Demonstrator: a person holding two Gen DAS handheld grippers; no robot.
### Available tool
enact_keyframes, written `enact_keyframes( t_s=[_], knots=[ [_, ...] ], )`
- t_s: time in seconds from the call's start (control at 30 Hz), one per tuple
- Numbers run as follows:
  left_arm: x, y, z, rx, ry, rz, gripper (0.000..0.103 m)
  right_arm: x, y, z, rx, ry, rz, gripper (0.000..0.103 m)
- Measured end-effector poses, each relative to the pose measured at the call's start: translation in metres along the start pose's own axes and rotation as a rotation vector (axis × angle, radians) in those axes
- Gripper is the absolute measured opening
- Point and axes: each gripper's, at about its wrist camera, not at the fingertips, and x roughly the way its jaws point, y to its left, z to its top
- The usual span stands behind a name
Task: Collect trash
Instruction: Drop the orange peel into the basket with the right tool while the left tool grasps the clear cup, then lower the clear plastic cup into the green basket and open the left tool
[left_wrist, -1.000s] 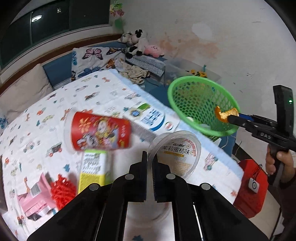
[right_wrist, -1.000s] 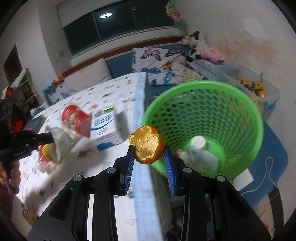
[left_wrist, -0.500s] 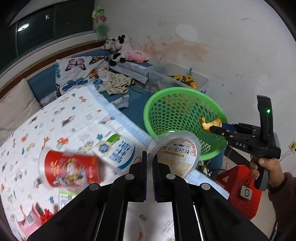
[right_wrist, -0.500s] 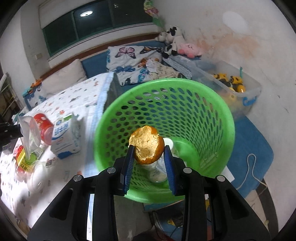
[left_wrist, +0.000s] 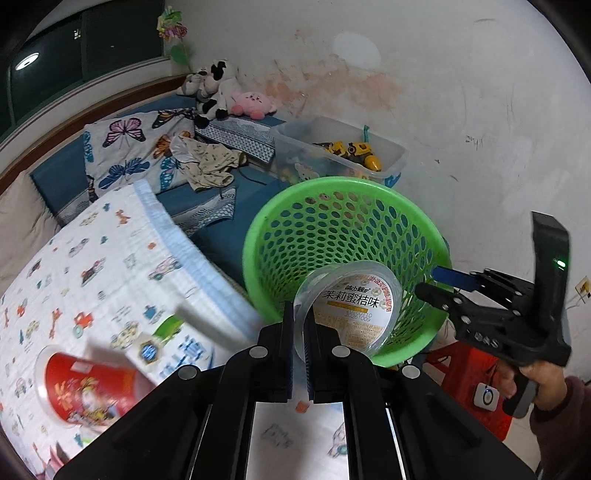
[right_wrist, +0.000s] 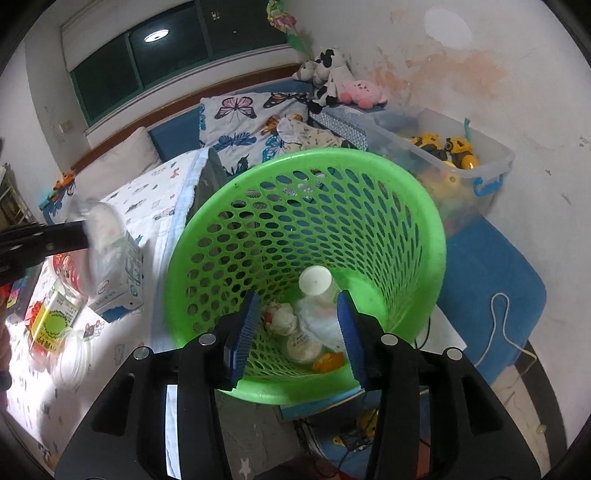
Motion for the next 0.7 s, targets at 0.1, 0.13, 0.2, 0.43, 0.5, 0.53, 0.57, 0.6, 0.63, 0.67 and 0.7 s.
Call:
enact_keyframes(
  t_s=[0.1,0.13,0.2,0.43,0.5,0.53,0.57,0.6,0.63,0.67,0.7],
  knots=[
    [0.014,-0.007,0.007,0.003,0.017,-0.006,0.005,-0.009,-0.004,-0.003,0.009,-0.018,0.007,0.052],
    [0.020,-0.010,0.010,0.001,0.023,-0.008,0.005,-0.011,-0.005,-0.004,0.012,-0.022,0.008,0.053],
    [0.030,-0.015,0.013,0.000,0.034,-0.015,0.005,-0.017,-0.007,-0.007,0.020,-0.029,0.013,0.056],
    [0.059,-0.029,0.014,-0.015,0.080,-0.028,0.005,-0.028,-0.012,-0.017,0.025,-0.035,0.016,0.058],
    [0.062,-0.030,0.013,-0.016,0.082,-0.031,0.006,-0.030,-0.012,-0.019,0.029,-0.034,0.018,0.058],
    [0.064,-0.031,0.013,-0.018,0.084,-0.036,0.006,-0.031,-0.012,-0.020,0.029,-0.033,0.019,0.058],
    [0.066,-0.031,0.012,-0.023,0.088,-0.040,0.007,-0.031,-0.012,-0.021,0.028,-0.033,0.018,0.058],
    [0.068,-0.031,0.012,-0.027,0.091,-0.044,0.008,-0.032,-0.012,-0.022,0.027,-0.033,0.018,0.058],
    [0.068,-0.031,0.011,-0.037,0.092,-0.055,0.013,-0.032,-0.011,-0.023,0.026,-0.031,0.020,0.058],
    [0.069,-0.030,0.010,-0.047,0.094,-0.062,0.019,-0.032,-0.010,-0.024,0.023,-0.029,0.021,0.058],
    [0.069,-0.029,0.009,-0.051,0.092,-0.062,0.020,-0.032,-0.009,-0.025,0.020,-0.029,0.018,0.058]
  ],
)
